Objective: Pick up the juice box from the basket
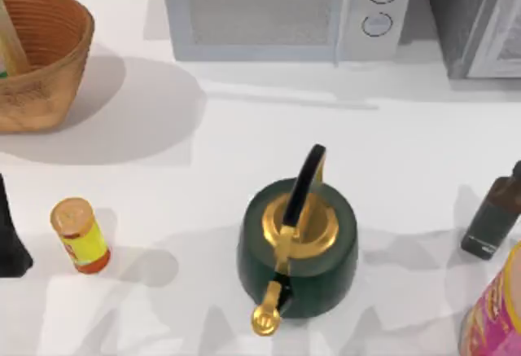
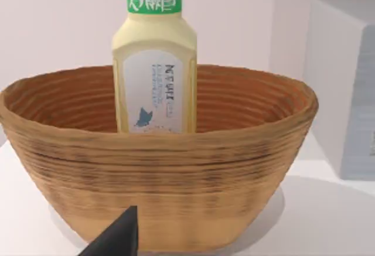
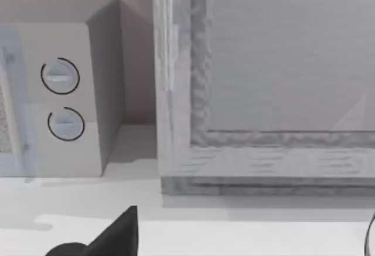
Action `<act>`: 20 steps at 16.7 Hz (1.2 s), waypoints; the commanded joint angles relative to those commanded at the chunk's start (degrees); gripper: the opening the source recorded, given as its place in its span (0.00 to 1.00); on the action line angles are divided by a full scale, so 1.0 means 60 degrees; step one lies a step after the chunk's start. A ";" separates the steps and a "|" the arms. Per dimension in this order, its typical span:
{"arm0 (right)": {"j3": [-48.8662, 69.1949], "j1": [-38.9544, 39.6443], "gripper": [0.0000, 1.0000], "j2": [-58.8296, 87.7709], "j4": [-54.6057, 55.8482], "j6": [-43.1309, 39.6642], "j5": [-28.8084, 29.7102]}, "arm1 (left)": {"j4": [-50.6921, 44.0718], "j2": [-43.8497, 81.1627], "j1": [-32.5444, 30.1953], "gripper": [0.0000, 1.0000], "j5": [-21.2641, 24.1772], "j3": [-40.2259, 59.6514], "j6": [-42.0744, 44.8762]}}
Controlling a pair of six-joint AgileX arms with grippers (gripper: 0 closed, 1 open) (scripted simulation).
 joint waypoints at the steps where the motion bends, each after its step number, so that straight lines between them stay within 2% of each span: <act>1: 0.0000 0.0000 1.00 0.0000 0.0000 0.0000 0.0000 | 0.0000 0.0000 0.0000 1.00 0.0000 0.0000 0.0000; 4: 0.0000 0.0000 1.00 0.0000 0.0000 0.0000 0.0000 | 0.0205 0.0291 0.0031 1.00 0.0036 0.0106 0.0001; 8: 0.0000 0.0000 1.00 0.0000 0.0000 0.0000 0.0000 | 0.1371 0.2025 0.0202 1.00 0.0238 0.0705 0.0015; 20: 0.0000 0.0000 1.00 0.0000 0.0000 0.0000 0.0000 | 0.7831 1.1811 0.1142 1.00 0.1361 0.4019 0.0090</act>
